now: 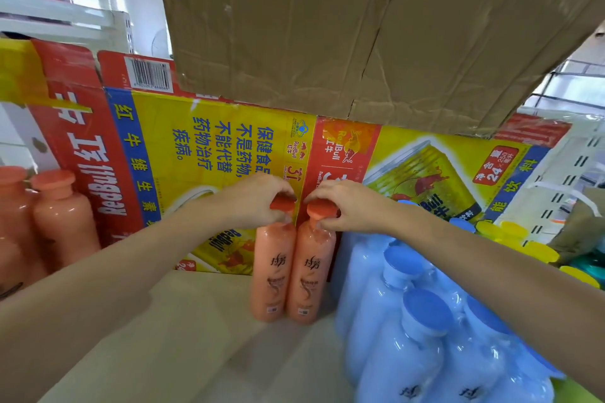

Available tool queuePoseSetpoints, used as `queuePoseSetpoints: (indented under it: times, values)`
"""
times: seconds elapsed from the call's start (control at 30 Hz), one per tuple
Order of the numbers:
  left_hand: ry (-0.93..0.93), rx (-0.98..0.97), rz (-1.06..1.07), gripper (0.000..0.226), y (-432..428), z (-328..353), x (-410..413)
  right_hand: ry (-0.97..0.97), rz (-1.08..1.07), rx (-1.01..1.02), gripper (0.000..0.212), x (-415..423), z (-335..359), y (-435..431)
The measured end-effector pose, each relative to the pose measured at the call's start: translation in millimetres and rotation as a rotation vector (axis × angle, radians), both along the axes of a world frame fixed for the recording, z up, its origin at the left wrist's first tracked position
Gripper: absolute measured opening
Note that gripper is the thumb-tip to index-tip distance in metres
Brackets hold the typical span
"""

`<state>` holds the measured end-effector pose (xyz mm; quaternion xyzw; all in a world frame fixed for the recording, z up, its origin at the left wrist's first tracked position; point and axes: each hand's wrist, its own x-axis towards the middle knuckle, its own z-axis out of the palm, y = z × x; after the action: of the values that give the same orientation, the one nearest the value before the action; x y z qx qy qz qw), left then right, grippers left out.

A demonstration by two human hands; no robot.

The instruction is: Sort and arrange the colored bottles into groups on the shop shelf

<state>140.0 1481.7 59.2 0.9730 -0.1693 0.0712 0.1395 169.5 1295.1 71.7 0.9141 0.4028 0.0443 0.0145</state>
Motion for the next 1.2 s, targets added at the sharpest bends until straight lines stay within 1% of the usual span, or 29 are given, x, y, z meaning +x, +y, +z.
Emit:
queuePoseSetpoints:
  times: [0.17, 0.4, 0.63, 0.77, 0.97, 1.1, 1.2]
  values:
    - [-0.007, -0.010, 0.000, 0.041, -3.1, -1.8, 0.3, -0.042, -0.037, -0.075, 0.047, -3.2, 7.9, 9.0]
    - [-0.046, -0.042, -0.051, 0.044, -5.7, 0.0, -4.0, -0.119, -0.064, -0.115, 0.046, -12.2, 14.2, 9.4]
    - [-0.101, -0.086, -0.102, 0.040, -11.9, 3.3, 0.2, -0.177, -0.112, -0.139, 0.046, -13.3, 19.4, 2.2]
    - [-0.090, -0.142, -0.118, 0.040, -14.0, -2.5, 3.6, -0.168, -0.144, -0.134, 0.047, -14.3, 18.5, -0.8]
    - [-0.126, -0.171, -0.108, 0.037, -11.5, -11.8, 9.0, -0.154, -0.163, -0.121, 0.045, -6.4, 10.4, 1.4]
    - [-0.171, -0.099, -0.109, 0.037, -8.7, -18.9, 12.1, -0.183, -0.150, -0.132, 0.043, -3.2, 10.1, 2.7]
    - [-0.224, -0.069, -0.051, 0.039, -7.6, -24.9, 12.1, -0.217, -0.152, -0.135, 0.043, -6.1, 6.3, 0.3]
